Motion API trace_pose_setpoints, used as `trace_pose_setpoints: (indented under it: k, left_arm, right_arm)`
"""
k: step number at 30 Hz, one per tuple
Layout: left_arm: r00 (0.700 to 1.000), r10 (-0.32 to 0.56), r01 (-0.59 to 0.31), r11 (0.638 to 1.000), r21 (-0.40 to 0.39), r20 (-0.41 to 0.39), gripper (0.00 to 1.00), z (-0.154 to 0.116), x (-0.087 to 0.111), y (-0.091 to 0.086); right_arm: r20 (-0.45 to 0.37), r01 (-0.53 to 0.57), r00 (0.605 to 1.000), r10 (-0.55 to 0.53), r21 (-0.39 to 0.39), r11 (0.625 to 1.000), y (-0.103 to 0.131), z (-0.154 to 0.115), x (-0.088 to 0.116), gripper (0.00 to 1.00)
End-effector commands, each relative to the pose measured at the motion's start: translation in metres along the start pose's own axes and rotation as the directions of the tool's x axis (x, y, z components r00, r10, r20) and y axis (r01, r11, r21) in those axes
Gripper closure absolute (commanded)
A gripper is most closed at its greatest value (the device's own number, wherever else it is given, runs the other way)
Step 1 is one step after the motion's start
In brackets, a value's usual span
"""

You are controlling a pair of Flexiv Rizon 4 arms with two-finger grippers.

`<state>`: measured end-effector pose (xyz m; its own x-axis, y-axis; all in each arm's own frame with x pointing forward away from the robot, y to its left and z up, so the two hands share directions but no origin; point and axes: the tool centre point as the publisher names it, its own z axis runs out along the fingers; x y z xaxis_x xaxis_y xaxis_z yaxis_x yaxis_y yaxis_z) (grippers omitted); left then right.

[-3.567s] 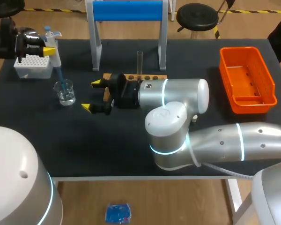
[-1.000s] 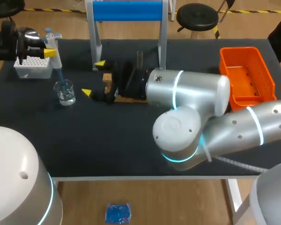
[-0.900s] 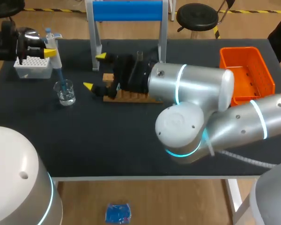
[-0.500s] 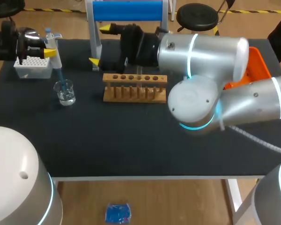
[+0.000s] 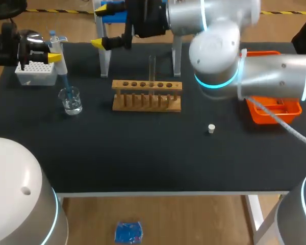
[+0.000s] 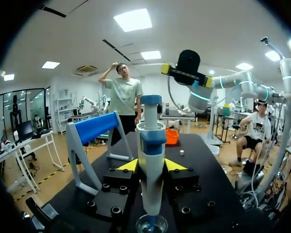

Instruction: Invert the test tube, pick up the pipette, mount the tip to pipette, aspirate from beaker and dispense into the tube, eject the tip, return the pipette, and cap with the stopper.

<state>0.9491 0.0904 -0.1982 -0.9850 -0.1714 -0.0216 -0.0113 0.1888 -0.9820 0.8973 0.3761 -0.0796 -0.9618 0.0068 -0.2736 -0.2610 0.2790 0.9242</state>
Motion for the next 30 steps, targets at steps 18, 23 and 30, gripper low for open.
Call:
trace_pose_setpoints:
  k: [18, 23, 30]
  left_arm:
    - [1.000, 0.001, -0.001, 1.000, 0.001, -0.005, 1.00, -0.001, -0.001, 0.000]
    - [1.000, 0.001, -0.001, 1.000, 0.001, -0.005, 1.00, -0.001, -0.001, 0.000]
    - [1.000, 0.001, -0.001, 1.000, 0.001, -0.005, 1.00, -0.001, -0.001, 0.000]
  right_arm:
    - [-0.281, -0.115, 0.954, 0.107, -0.011, 0.993, 0.000, 0.078, -0.019, 0.02]
    - [-0.242, -0.176, 0.956, 0.169, -0.008, 0.984, 0.002, 0.086, -0.019, 1.00]
    - [-0.204, -0.215, 0.957, 0.208, -0.013, 0.977, 0.003, 0.092, -0.019, 1.00]
